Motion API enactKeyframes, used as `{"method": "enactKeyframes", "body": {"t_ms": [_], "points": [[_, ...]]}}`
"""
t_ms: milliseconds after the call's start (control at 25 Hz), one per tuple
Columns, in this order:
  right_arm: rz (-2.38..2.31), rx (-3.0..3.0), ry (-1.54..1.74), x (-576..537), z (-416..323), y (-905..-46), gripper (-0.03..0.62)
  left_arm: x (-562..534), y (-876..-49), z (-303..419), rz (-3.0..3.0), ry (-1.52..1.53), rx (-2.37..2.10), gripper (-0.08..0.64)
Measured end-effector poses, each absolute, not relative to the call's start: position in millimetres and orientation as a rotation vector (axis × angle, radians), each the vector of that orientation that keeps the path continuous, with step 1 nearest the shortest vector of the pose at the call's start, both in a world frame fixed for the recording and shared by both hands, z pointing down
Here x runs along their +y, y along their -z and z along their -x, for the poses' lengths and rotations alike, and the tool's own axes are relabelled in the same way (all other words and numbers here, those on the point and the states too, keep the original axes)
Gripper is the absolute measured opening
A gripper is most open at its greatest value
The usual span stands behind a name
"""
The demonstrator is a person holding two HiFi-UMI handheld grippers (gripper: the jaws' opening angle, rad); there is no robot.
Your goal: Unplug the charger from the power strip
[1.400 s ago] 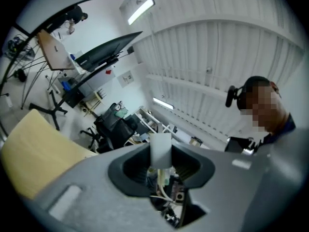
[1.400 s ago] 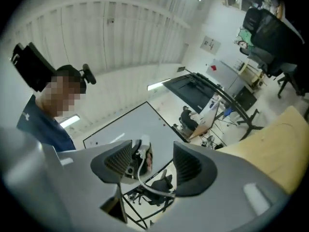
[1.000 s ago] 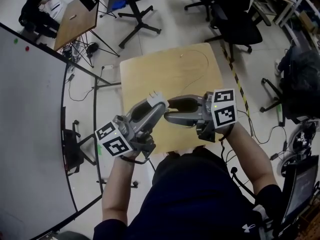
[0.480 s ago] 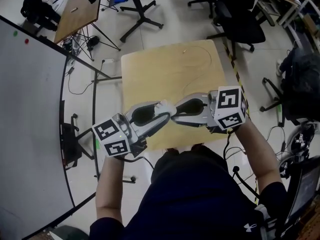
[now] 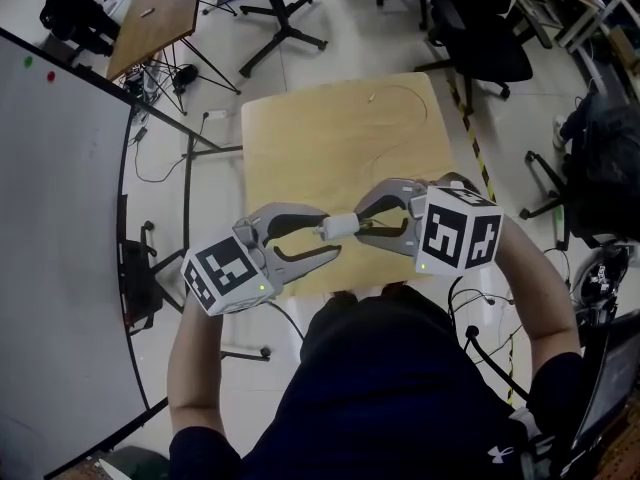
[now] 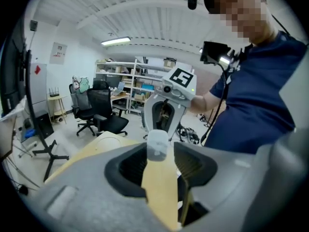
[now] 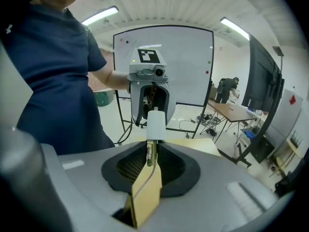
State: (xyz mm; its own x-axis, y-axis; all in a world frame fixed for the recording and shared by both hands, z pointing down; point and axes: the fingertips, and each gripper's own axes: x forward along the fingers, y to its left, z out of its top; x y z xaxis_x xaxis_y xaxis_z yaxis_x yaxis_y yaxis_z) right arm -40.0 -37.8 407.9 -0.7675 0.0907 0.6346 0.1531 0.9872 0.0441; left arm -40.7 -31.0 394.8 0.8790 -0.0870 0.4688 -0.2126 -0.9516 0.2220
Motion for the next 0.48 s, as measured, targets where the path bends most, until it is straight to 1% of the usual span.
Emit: {"method": "enactKeyframes", "body": {"t_ms": [160,240,280,400,480], "points": [[0.197,-2.422,0.189,-28,37,-407,0.074,-33,-393,37,-2.816,-0.639,-0.256,0.178],[0.196,-2.413,0.205,-25,40,-408,0.074,-29,-393,34,-2.819,-0.633,-0.237,0.165],[0.193,-2.404,0.213,-24,41,-409,0.074,-26,-394,33,-2.818,-0.643,-0.228,0.147],[0.172,-2.373,0.245,-25,42,-412,0.074,-28,-399,34,-2.845,-0.676,-0.27,0.14],[0.143,-2.404,0.239,-29,41,-408,0.075,-33,-394,35,-2.838,-0.623,-0.304,0.137]]}}
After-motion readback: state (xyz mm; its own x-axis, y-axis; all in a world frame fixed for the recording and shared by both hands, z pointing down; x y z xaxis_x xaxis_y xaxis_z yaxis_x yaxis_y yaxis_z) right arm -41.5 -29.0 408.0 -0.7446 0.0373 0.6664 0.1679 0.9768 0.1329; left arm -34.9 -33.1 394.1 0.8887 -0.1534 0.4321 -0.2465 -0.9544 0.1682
